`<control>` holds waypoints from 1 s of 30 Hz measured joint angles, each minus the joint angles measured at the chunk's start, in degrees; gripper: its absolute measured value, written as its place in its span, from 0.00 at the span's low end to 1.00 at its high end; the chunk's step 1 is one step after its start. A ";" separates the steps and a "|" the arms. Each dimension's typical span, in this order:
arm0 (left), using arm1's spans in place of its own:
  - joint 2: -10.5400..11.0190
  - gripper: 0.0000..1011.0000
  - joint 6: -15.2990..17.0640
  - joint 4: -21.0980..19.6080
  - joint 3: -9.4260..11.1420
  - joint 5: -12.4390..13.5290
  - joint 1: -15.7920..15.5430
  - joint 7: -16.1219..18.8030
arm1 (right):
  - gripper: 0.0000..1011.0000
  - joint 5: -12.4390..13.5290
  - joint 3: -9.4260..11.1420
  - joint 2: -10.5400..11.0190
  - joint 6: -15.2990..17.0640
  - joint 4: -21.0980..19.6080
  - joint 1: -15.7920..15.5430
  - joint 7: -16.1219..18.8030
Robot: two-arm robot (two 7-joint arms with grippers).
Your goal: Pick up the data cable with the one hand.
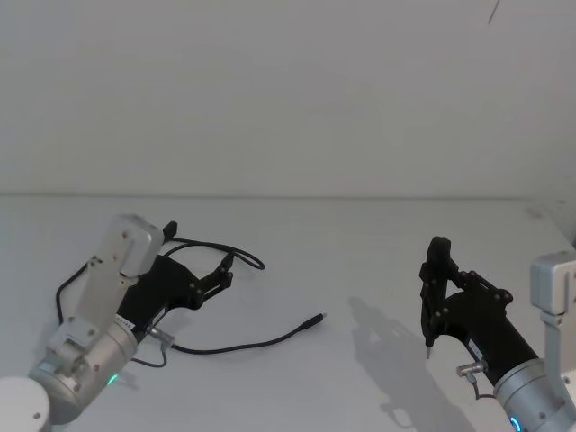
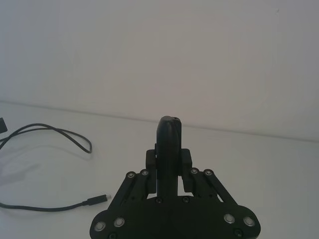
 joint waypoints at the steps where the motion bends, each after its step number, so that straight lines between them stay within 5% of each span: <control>1: 0.29 0.99 0.00 0.00 -0.16 -0.59 -0.04 -0.94 | 0.28 0.00 0.00 0.00 0.00 0.00 0.00 0.00; 14: 4.30 0.99 1.50 -0.20 -1.93 -8.01 -0.18 -12.55 | 0.28 0.00 0.00 0.00 0.00 0.00 0.00 0.00; 21: 7.48 0.99 3.08 1.02 -3.84 -14.12 0.08 -20.39 | 0.28 0.00 0.00 0.00 0.00 0.00 0.00 0.00; 30: 9.90 0.99 4.18 3.16 -5.23 -18.48 0.10 -25.52 | 0.28 0.00 0.00 0.00 0.00 0.00 0.00 0.00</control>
